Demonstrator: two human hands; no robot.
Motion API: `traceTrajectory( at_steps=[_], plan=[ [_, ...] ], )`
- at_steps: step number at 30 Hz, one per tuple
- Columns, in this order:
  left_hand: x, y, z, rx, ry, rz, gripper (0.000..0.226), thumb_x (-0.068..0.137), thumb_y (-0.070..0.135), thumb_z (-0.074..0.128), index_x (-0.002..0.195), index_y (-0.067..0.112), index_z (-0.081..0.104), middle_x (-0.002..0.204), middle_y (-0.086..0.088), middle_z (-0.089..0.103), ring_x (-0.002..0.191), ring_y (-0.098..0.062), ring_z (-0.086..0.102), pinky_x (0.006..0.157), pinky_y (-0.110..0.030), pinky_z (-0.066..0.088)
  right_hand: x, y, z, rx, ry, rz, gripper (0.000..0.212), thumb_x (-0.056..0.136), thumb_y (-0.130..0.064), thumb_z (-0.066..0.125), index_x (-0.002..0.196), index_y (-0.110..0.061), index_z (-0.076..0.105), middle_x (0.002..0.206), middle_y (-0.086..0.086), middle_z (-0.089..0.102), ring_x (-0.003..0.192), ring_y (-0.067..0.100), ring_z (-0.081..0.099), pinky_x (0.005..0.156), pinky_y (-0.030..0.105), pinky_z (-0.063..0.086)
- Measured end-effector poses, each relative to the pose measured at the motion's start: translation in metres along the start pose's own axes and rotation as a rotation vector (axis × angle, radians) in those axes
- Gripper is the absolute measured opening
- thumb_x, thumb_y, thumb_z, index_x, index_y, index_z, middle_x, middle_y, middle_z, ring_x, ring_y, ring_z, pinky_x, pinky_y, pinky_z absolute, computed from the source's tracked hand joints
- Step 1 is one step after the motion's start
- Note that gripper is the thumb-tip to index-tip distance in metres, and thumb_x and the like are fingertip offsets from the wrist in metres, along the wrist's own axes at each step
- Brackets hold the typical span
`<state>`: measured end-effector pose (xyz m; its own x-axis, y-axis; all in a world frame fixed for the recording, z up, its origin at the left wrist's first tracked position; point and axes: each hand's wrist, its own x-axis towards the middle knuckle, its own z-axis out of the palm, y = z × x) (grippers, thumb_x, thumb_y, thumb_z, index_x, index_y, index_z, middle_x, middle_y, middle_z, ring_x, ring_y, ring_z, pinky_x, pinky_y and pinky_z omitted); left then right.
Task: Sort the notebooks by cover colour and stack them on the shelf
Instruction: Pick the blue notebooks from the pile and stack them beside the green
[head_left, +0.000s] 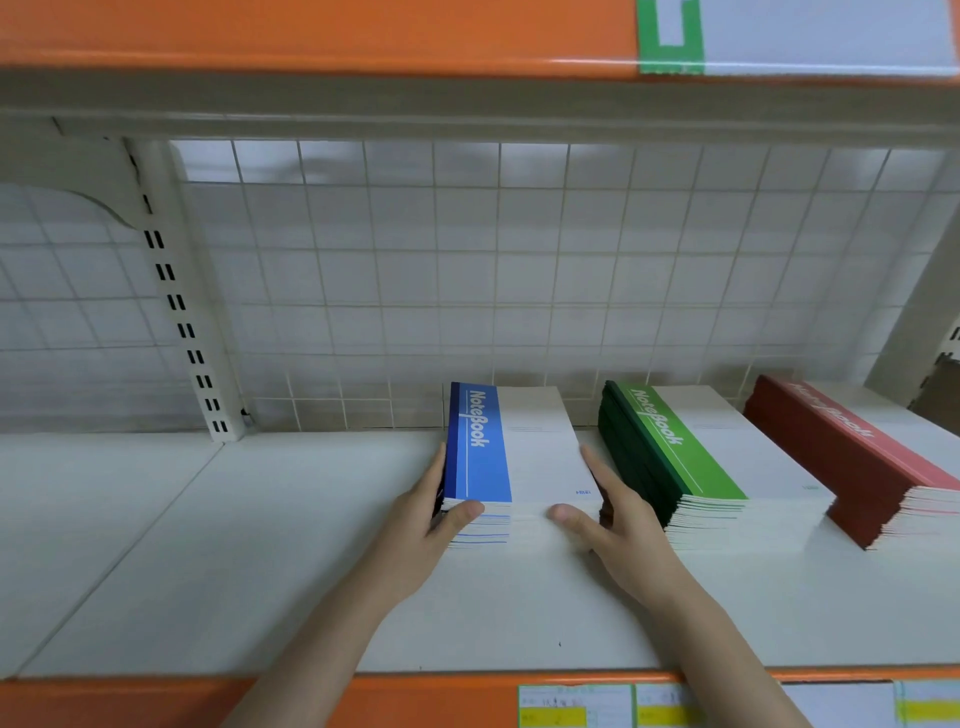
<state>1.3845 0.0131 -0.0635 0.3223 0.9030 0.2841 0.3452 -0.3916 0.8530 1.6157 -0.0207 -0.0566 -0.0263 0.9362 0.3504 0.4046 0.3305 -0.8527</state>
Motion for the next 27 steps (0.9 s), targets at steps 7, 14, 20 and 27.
traceTrajectory(
  at_steps=[7, 14, 20, 27],
  plan=[
    [0.000, 0.002, 0.003, -0.021, -0.029, 0.015, 0.065, 0.093, 0.028, 0.055, 0.148, 0.034, 0.019, 0.126, 0.029, 0.054, 0.108, -0.001, 0.060, 0.089, -0.020, 0.048, -0.005, -0.011, 0.004, 0.104, -0.040, 0.055, 0.047, 0.083, -0.048, 0.056, 0.127, -0.045, 0.041, 0.099, -0.037, 0.062, 0.080, -0.018, 0.057, 0.068, -0.001, 0.039],
    [0.002, 0.005, 0.005, -0.014, -0.028, 0.017, 0.067, 0.093, 0.026, 0.055, 0.149, 0.027, 0.018, 0.131, 0.028, 0.048, 0.115, 0.010, 0.051, 0.091, -0.007, 0.040, -0.004, -0.013, 0.008, 0.214, -0.064, 0.221, 0.062, 0.090, -0.045, 0.048, 0.146, -0.030, 0.026, 0.130, -0.036, 0.047, 0.119, -0.019, 0.042, 0.098, 0.004, 0.033],
    [0.005, 0.009, 0.001, -0.258, 0.001, -0.142, 0.067, 0.080, 0.077, 0.036, 0.137, 0.043, 0.037, 0.131, 0.022, 0.054, 0.119, 0.003, 0.051, 0.093, -0.015, 0.045, 0.009, -0.009, 0.000, 0.390, 0.012, 0.430, 0.063, 0.085, -0.067, 0.045, 0.133, -0.027, 0.052, 0.135, -0.014, 0.054, 0.127, 0.006, 0.047, 0.114, 0.039, 0.029],
    [0.071, 0.020, -0.003, -0.717, 0.155, -0.591, 0.057, 0.095, 0.063, 0.025, 0.086, 0.021, 0.063, 0.072, 0.000, 0.073, 0.063, -0.017, 0.071, 0.063, -0.031, 0.048, 0.084, -0.017, -0.006, 0.509, 0.085, 0.732, 0.037, 0.096, -0.034, 0.043, 0.104, -0.006, 0.065, 0.092, 0.013, 0.071, 0.084, 0.025, 0.069, 0.077, 0.031, 0.055]
  ],
)
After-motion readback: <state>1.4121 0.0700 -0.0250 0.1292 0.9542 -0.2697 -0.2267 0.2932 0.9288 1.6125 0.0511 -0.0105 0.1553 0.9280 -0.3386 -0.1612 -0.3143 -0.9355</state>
